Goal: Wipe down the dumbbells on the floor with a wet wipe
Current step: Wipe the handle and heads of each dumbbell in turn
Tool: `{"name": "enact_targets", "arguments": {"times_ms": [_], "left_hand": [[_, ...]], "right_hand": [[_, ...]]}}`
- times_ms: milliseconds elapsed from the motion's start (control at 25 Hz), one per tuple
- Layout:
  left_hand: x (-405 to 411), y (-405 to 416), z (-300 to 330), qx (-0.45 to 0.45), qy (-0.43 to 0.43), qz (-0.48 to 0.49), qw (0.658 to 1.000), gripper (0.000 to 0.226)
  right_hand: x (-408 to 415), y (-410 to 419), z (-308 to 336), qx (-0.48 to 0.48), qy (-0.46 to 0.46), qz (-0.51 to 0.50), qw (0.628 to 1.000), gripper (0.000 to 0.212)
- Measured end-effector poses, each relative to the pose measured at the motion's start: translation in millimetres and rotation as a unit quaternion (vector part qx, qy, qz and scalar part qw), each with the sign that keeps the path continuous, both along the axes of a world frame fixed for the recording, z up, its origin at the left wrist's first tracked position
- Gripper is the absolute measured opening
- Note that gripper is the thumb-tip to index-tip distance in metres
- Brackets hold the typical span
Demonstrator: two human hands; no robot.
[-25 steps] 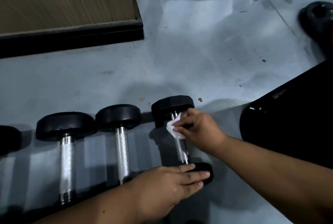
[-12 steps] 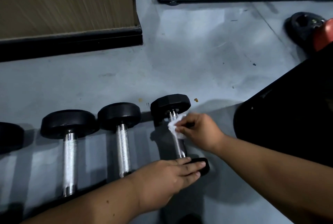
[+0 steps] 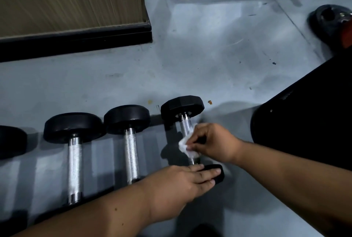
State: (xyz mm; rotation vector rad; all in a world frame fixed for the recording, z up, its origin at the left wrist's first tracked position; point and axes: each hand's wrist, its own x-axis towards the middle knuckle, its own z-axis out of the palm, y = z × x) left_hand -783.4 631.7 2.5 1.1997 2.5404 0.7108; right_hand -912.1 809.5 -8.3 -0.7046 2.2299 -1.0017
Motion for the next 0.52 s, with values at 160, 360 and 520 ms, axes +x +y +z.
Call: {"name": "enact_targets", "arguments": {"times_ms": [160, 360, 520], "left_hand": [[5, 3, 4, -0.016, 0.021, -0.017, 1.0, 0.058], [5, -1, 2, -0.013, -0.024, -0.005, 1.0, 0.057], [-1, 5, 2, -0.009, -0.038, -0.016, 0.999, 0.066]], "right_hand": [[-18, -19, -4, -0.012, 0.031, -0.104, 0.994, 0.007], [14, 19, 2, -0.012, -0.053, -0.01, 0.998, 0.007], [-3, 4, 3, 0.013, 0.019, 0.012, 1.0, 0.004]]}}
